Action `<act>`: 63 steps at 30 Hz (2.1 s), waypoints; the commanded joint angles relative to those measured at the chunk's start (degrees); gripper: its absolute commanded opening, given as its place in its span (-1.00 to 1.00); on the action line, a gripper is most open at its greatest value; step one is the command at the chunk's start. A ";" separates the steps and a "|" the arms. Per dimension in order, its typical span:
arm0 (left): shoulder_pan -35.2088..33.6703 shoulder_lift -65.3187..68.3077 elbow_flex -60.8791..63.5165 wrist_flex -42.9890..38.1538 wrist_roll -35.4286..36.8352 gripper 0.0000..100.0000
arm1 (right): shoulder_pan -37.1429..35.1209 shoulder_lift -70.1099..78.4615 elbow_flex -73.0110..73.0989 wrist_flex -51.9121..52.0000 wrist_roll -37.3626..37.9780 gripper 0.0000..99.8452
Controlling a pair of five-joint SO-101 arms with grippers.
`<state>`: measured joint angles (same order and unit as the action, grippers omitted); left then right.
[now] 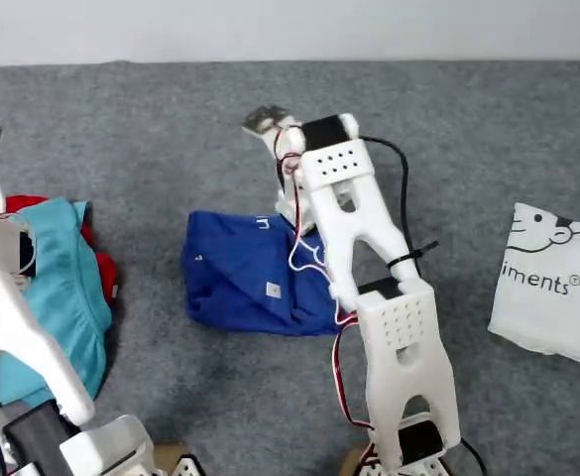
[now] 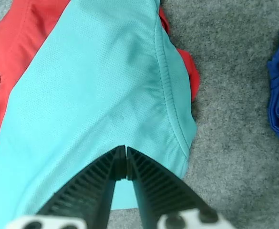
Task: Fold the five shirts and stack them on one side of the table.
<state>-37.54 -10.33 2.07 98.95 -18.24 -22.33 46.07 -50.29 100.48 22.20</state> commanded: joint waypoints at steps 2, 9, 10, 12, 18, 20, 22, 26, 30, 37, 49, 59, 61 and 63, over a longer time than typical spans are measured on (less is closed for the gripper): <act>-0.09 -2.20 -1.80 0.62 0.35 -0.99 | -2.51 -4.53 2.02 2.42 0.44 -0.98; -0.26 -2.29 -1.89 0.62 2.02 -0.99 | -16.04 -5.05 4.84 2.42 0.18 -0.98; -0.26 -2.29 -1.89 0.62 2.81 -0.99 | -18.33 -5.23 4.75 2.42 0.18 -0.98; -0.26 -2.29 -1.89 0.62 3.52 -0.99 | -22.29 -7.16 4.75 2.51 0.18 -0.98; -0.26 -2.29 -1.89 0.62 3.52 -0.99 | -23.87 -16.84 4.84 2.42 0.53 -0.98; -0.26 -2.29 -1.89 0.62 3.52 -0.99 | -20.35 -18.42 5.01 2.42 0.53 -0.98; -0.26 -2.29 -1.89 0.62 3.52 -0.99 | -15.60 -18.15 5.10 2.42 0.62 -0.98; -0.26 -2.29 -1.89 0.62 3.52 -0.99 | -7.87 -13.49 5.10 2.42 4.75 -0.98; -0.26 -2.29 -1.98 0.62 3.52 -0.99 | -4.44 -6.46 4.92 1.80 6.59 -0.98; -0.26 -2.29 -1.98 0.88 3.60 -0.99 | -8.31 1.45 4.75 0.13 6.24 -0.98; -0.26 -2.29 -1.98 0.70 3.60 -0.99 | -26.77 -11.56 4.92 2.42 0.79 -0.98; -0.26 -2.29 -1.98 0.79 3.60 -0.99 | -14.29 -10.15 5.01 0.57 1.05 -0.98; -0.26 -2.37 -2.07 0.79 3.60 -0.99 | -13.67 -6.73 5.01 -0.13 1.05 -0.98; -0.53 -3.60 -2.51 0.88 3.60 -0.99 | -14.64 -3.56 4.75 -0.22 0.97 -0.98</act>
<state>-37.54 -10.42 2.07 99.12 -15.08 -36.84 40.79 -44.92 100.48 23.69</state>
